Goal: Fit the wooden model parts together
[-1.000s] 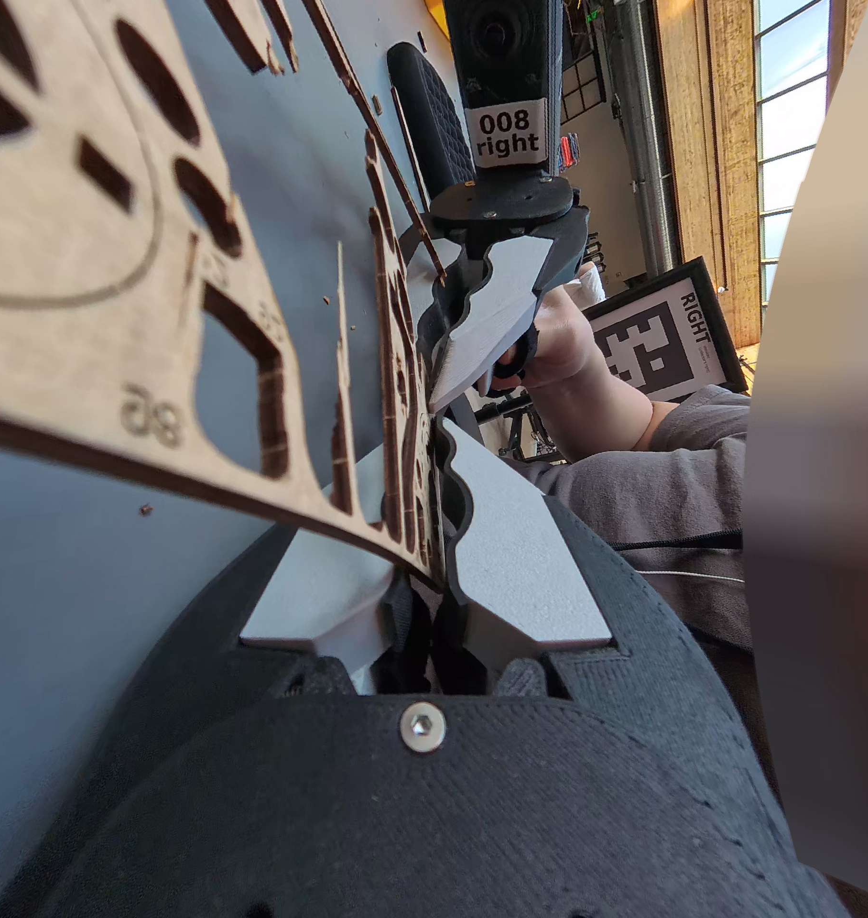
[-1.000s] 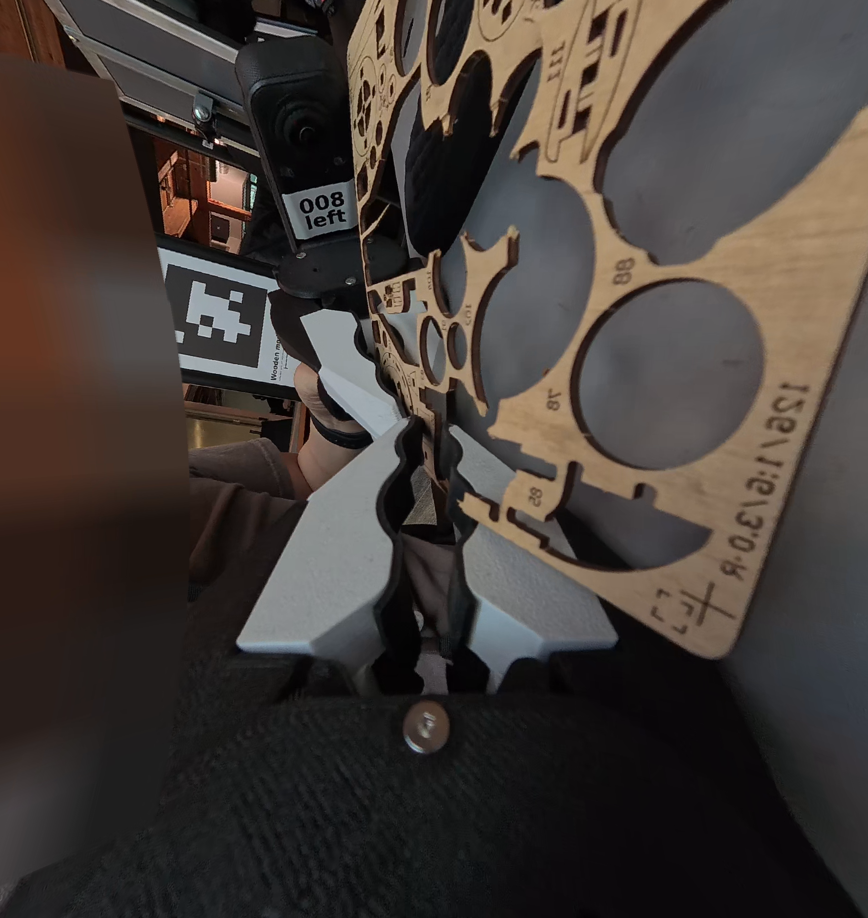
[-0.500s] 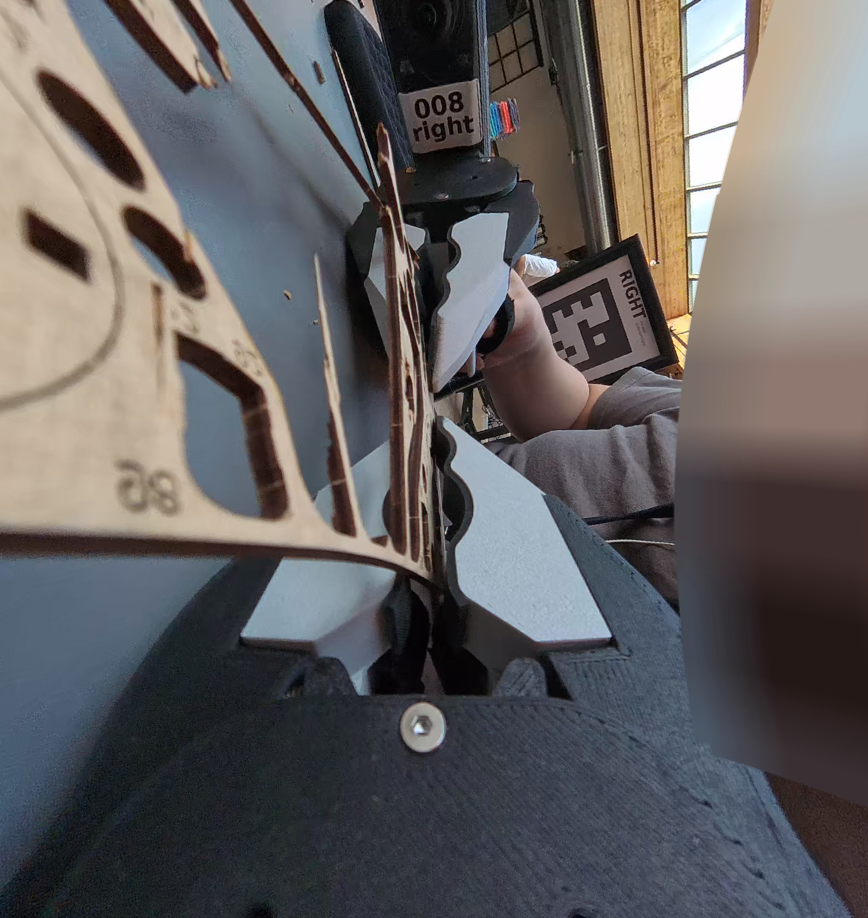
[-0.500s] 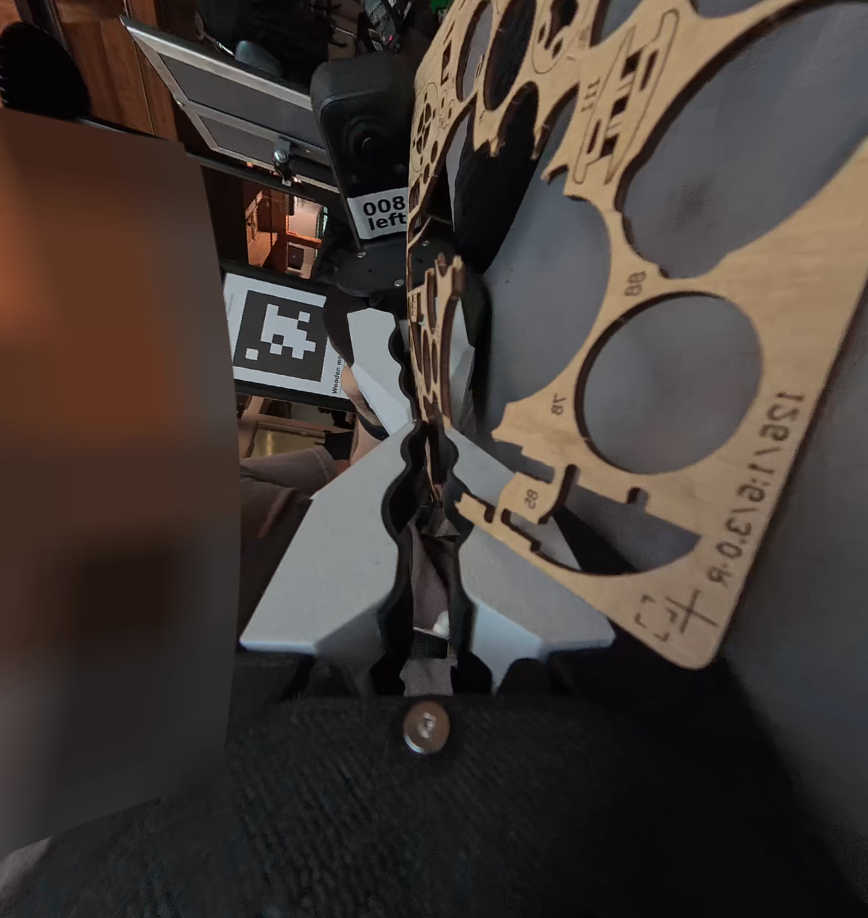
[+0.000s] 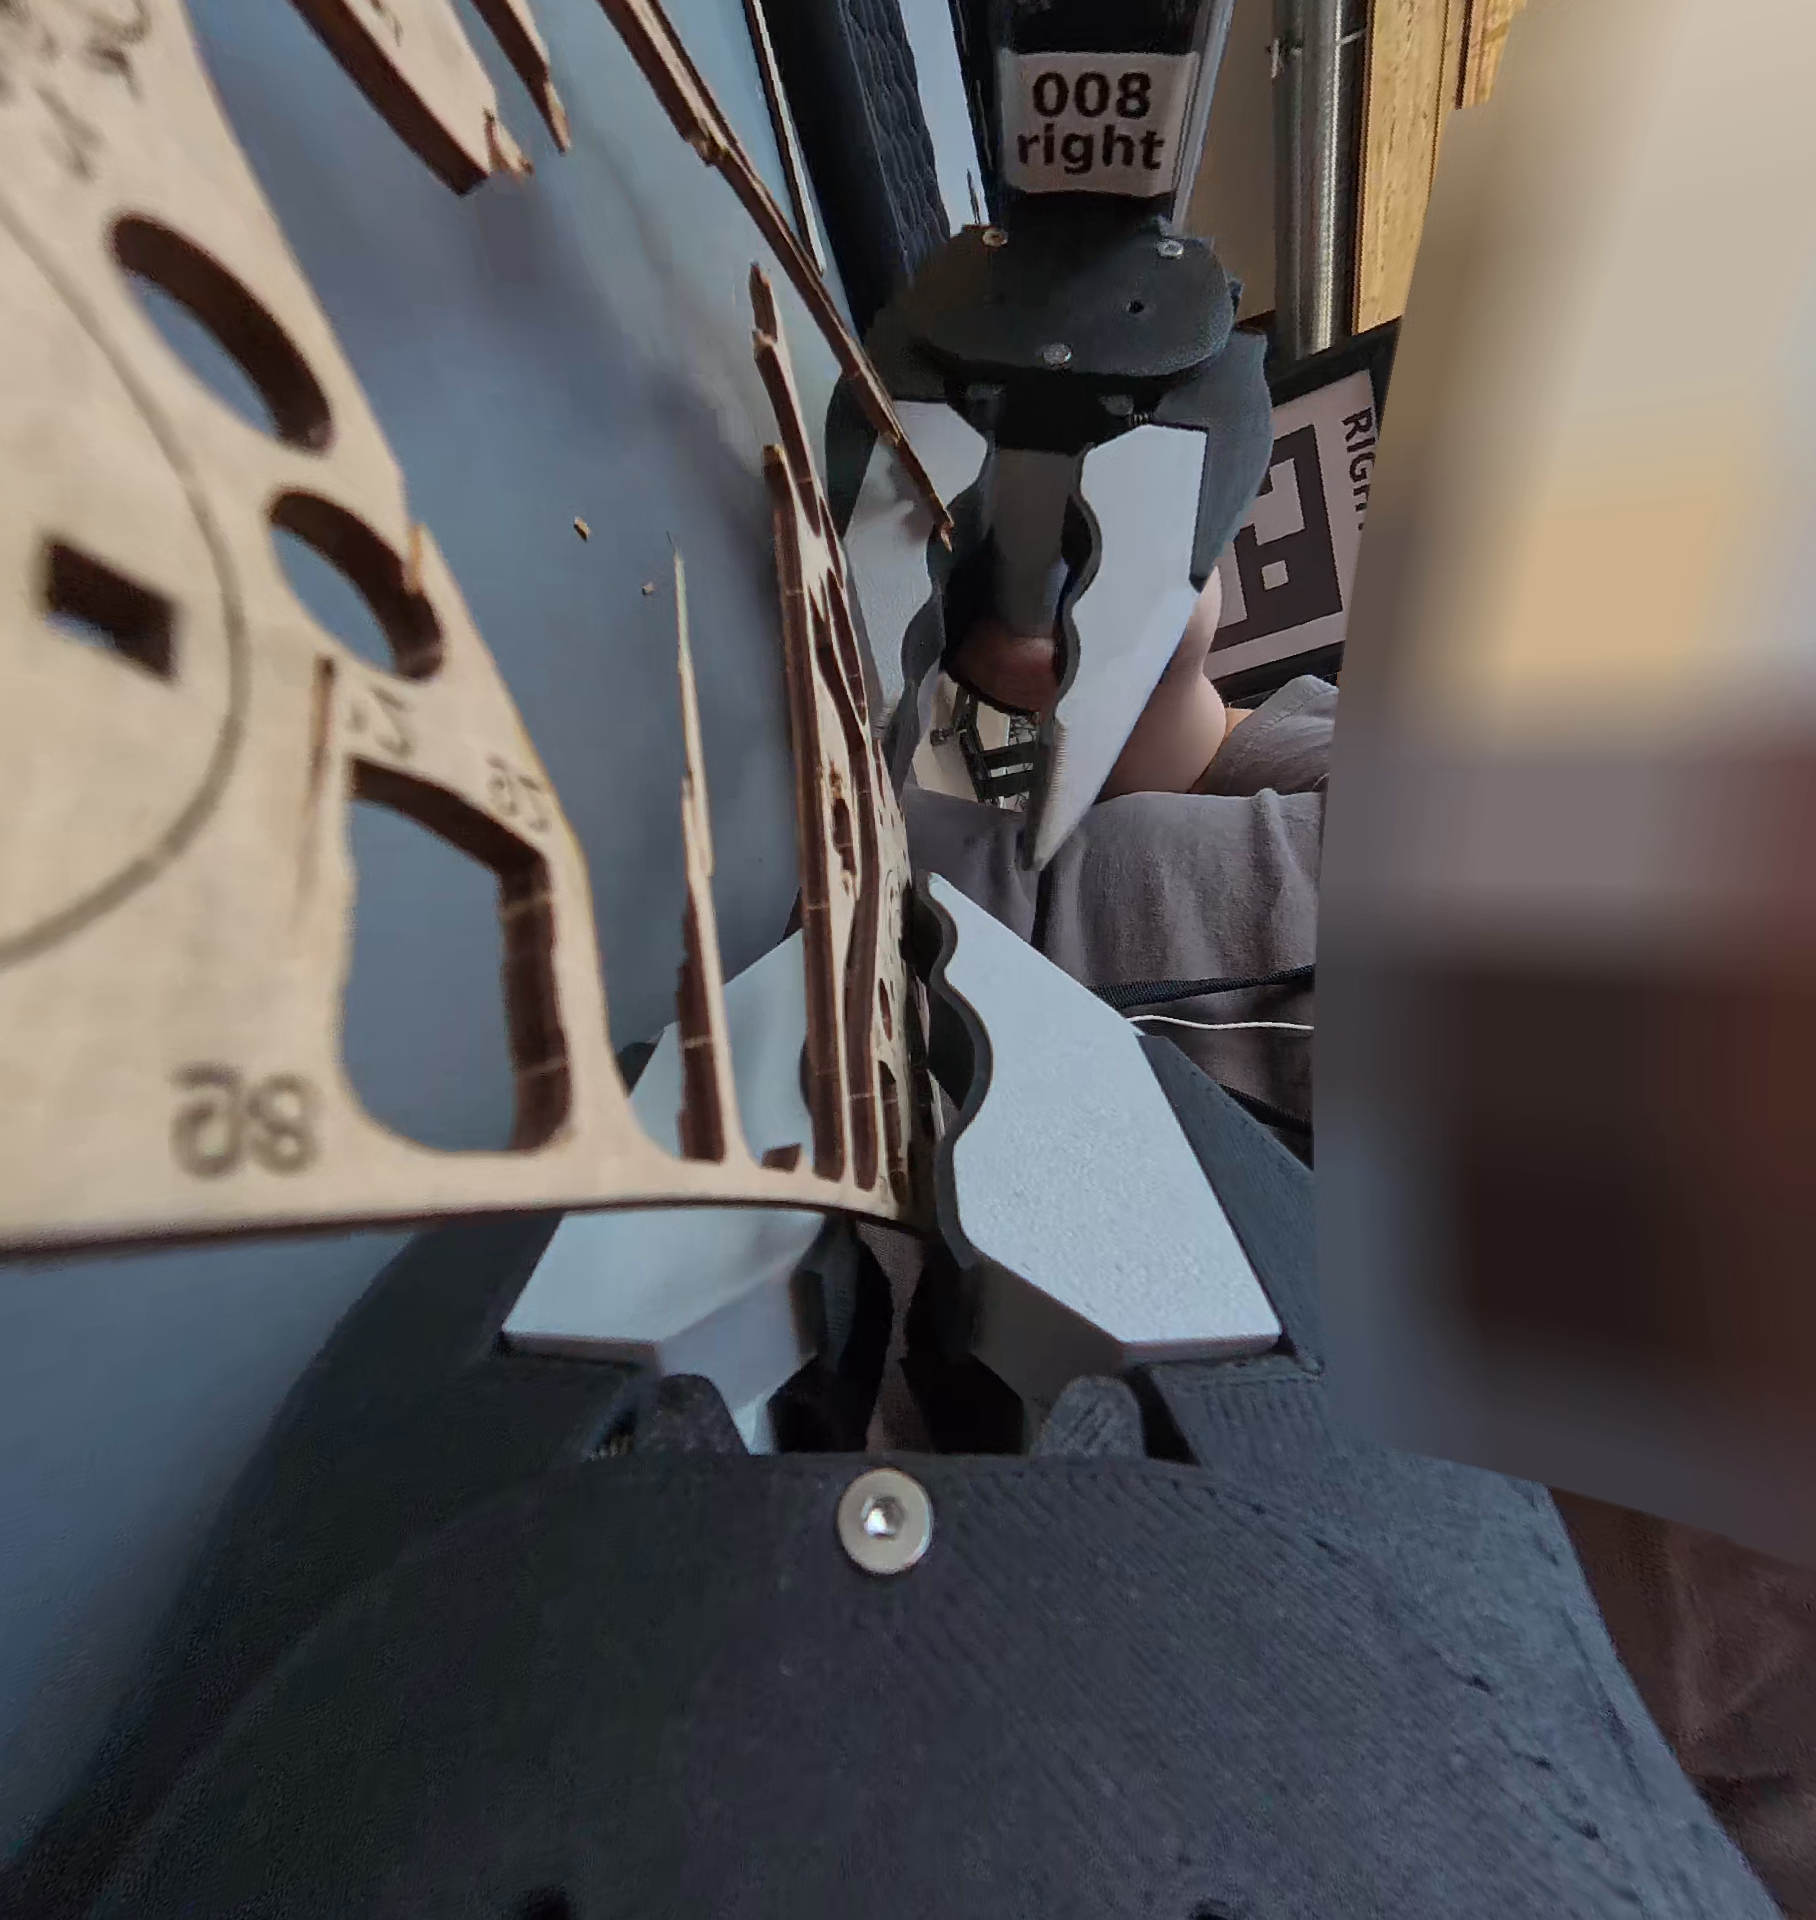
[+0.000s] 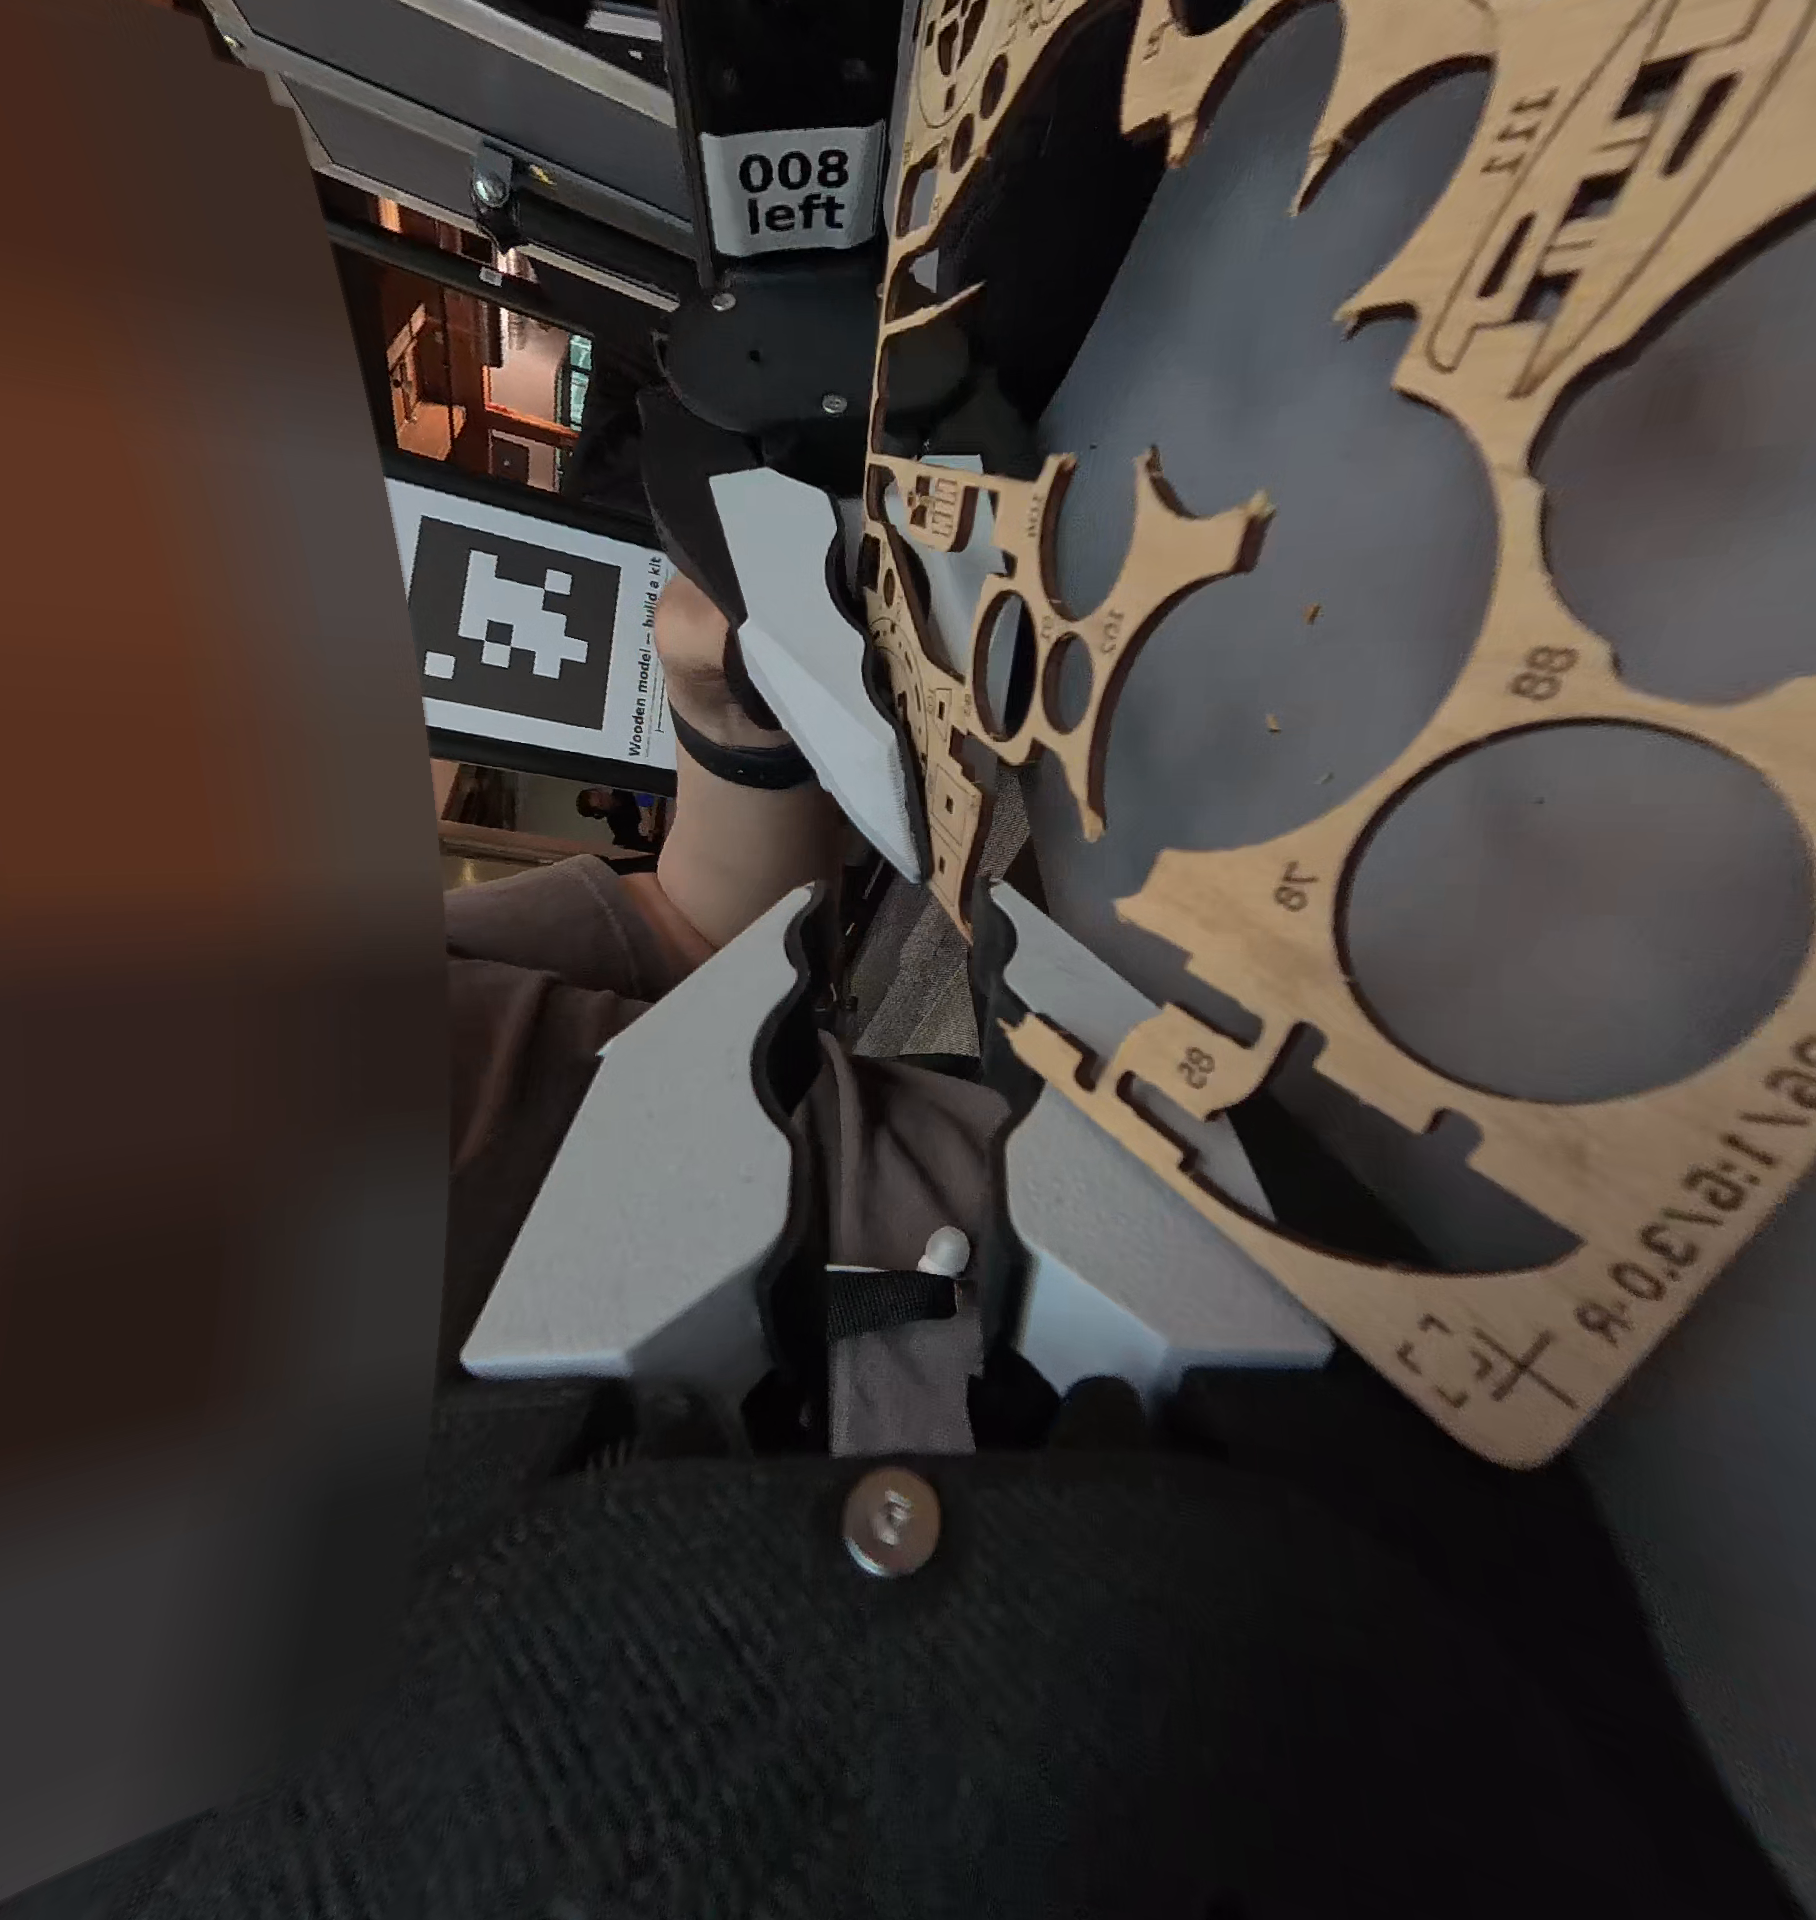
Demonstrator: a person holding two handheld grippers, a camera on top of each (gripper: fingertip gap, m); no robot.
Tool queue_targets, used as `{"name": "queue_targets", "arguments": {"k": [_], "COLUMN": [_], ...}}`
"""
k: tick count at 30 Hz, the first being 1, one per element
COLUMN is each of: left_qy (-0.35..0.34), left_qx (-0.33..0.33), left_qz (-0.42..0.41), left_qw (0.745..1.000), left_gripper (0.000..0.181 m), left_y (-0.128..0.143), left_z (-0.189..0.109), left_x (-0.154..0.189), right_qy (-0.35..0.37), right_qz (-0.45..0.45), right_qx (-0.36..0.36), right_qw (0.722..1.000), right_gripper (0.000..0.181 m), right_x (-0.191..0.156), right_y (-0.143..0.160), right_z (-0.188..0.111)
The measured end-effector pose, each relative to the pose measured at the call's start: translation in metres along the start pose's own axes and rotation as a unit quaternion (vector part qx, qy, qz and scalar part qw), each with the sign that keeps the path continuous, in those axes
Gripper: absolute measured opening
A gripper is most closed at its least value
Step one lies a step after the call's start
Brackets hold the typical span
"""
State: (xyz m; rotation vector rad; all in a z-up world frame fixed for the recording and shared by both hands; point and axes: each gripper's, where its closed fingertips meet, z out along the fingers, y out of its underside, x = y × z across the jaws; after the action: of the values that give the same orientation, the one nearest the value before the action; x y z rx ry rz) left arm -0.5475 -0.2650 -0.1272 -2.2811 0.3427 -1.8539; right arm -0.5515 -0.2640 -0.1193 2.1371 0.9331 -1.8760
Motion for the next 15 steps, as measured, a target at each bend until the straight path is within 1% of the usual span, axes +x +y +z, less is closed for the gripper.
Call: {"name": "queue_targets", "arguments": {"k": [1, 3, 5, 7, 9, 11, 13, 14, 15], "left_qy": [0.001, 0.008, 0.016, 0.013, 0.0, 0.0, 0.016, 0.024, 0.026], "left_qx": [0.001, 0.006, 0.022, 0.018, 0.005, 0.0, -0.001, -0.003, -0.008], "left_qz": [-0.008, -0.023, -0.034, -0.038, -0.035, -0.041, -0.045, -0.045, -0.045], "left_qw": [1.0, 1.0, 0.999, 0.999, 0.999, 0.999, 0.999, 0.999, 0.999], "left_gripper": [0.002, 0.002, 0.001, 0.001, 0.002, 0.002, 0.002, 0.002, 0.002], "left_y": [-0.002, -0.007, -0.015, -0.016, -0.013, -0.012, -0.014, -0.014, -0.013], "left_z": [-0.001, -0.001, -0.003, -0.003, -0.001, 0.001, 0.001, 0.0, 0.001], "left_x": [-0.001, 0.0, 0.002, 0.001, -0.002, -0.003, 0.0, 0.002, 0.003], "right_qy": [0.008, 0.015, 0.007, -0.004, -0.018, -0.021, -0.05, -0.062, -0.056], "right_qz": [-0.012, -0.019, -0.014, 0.007, 0.029, 0.034, 0.049, 0.051, 0.043], "right_qx": [0.002, 0.016, 0.063, 0.098, 0.126, 0.137, 0.146, 0.136, 0.116], "right_qw": [1.0, 1.0, 0.998, 0.995, 0.991, 0.99, 0.987, 0.987, 0.991], "right_gripper": [0.029, 0.031, 0.035, 0.036, 0.042, 0.048, 0.057, 0.059, 0.062], "right_x": [0.0, -0.002, -0.005, -0.005, -0.006, -0.006, -0.013, -0.017, -0.017], "right_y": [-0.001, -0.006, -0.016, -0.017, -0.016, -0.013, -0.015, -0.015, -0.012], "right_z": [0.0, -0.002, -0.004, -0.003, -0.001, -0.002, -0.005, -0.006, -0.006]}}
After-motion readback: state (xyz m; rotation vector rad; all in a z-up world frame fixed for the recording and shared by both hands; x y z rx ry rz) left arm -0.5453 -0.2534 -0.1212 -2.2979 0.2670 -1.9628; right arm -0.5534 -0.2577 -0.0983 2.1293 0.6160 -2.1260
